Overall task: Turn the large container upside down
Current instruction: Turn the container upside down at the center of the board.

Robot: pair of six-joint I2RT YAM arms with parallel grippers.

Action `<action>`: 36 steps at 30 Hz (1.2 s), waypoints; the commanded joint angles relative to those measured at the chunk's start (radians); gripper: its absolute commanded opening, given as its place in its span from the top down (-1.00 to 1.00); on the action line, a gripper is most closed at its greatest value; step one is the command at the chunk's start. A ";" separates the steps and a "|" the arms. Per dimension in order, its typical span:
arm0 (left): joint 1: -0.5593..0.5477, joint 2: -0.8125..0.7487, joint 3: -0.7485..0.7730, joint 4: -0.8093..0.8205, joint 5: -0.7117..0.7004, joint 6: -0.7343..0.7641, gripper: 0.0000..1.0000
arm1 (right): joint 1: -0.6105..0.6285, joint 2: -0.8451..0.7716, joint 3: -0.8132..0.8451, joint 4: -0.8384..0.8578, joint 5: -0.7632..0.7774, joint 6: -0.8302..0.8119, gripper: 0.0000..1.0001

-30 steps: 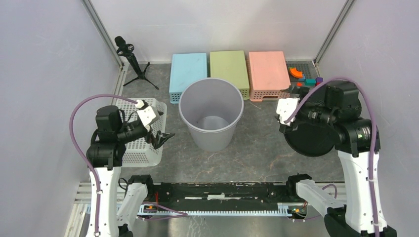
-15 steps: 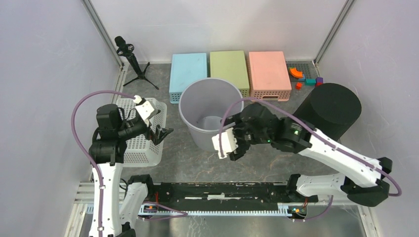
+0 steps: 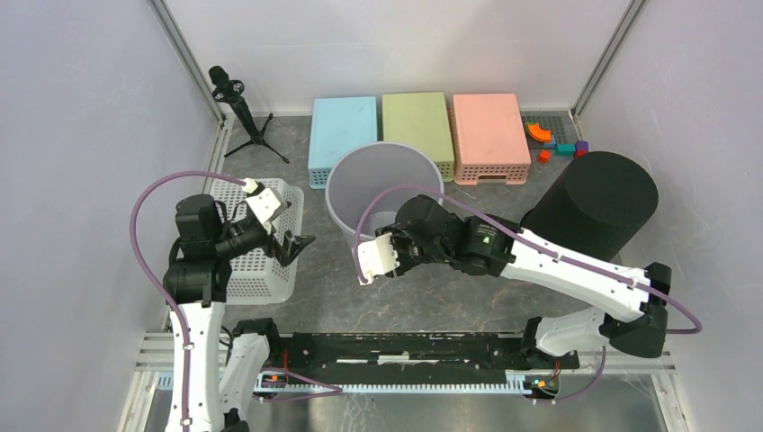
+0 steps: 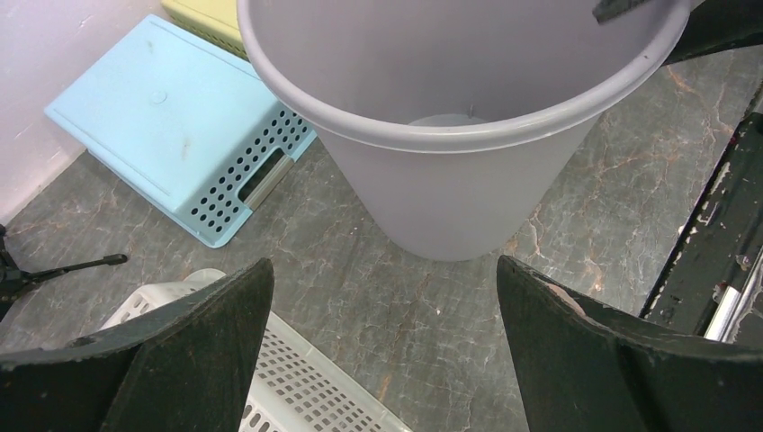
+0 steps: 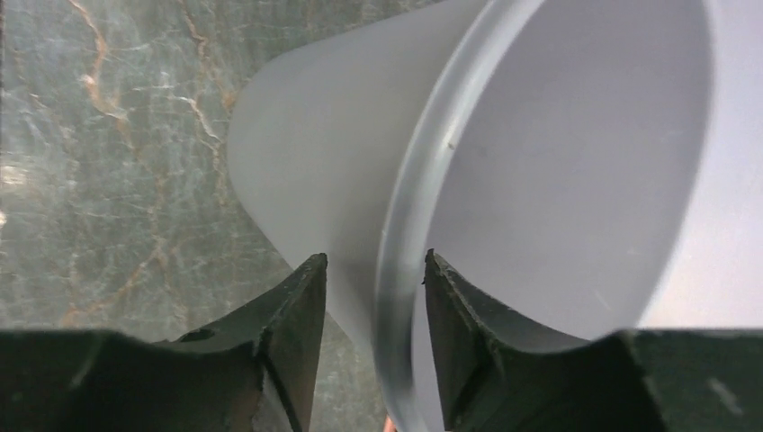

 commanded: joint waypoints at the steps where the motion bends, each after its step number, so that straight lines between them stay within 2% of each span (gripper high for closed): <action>1: 0.008 0.003 0.003 0.039 0.000 -0.039 -0.99 | 0.003 0.033 0.090 -0.051 -0.126 0.071 0.22; 4: 0.007 0.006 0.009 0.038 0.005 -0.040 -0.99 | -0.001 0.067 0.167 -0.114 -0.184 0.112 0.89; 5: 0.007 0.004 0.011 0.039 0.005 -0.043 -0.99 | -0.005 0.075 0.187 -0.137 -0.207 0.124 1.00; 12: 0.009 0.000 0.042 0.020 0.017 -0.034 -0.99 | -0.072 0.068 0.341 -0.202 -0.372 0.246 1.00; 15: 0.007 0.003 0.085 -0.021 0.029 -0.007 -0.99 | -0.162 0.037 0.362 -0.160 -0.458 0.334 1.00; 18: 0.007 0.020 0.135 -0.060 0.051 0.010 -0.99 | -0.294 -0.007 0.343 -0.102 -0.607 0.435 1.00; 24: 0.007 0.058 0.142 -0.051 0.069 -0.043 -0.99 | -0.523 -0.135 0.112 0.153 -0.858 0.726 1.00; 28: 0.007 0.082 0.087 0.043 0.020 -0.155 -0.99 | -0.702 -0.212 -0.116 0.432 -1.050 1.031 1.00; 30: 0.006 0.102 0.049 0.133 -0.037 -0.249 -0.99 | -0.770 -0.228 -0.243 0.624 -1.152 1.254 1.00; 32: 0.006 0.133 0.027 0.184 -0.090 -0.306 -0.99 | -0.813 -0.234 -0.355 0.824 -1.195 1.430 1.00; 33: 0.006 0.151 0.022 0.203 -0.116 -0.331 -0.99 | -0.830 -0.233 -0.394 0.872 -1.197 1.476 1.00; 36: 0.006 0.204 0.015 0.245 -0.156 -0.392 -0.98 | -0.871 -0.235 -0.427 0.878 -1.175 1.502 1.00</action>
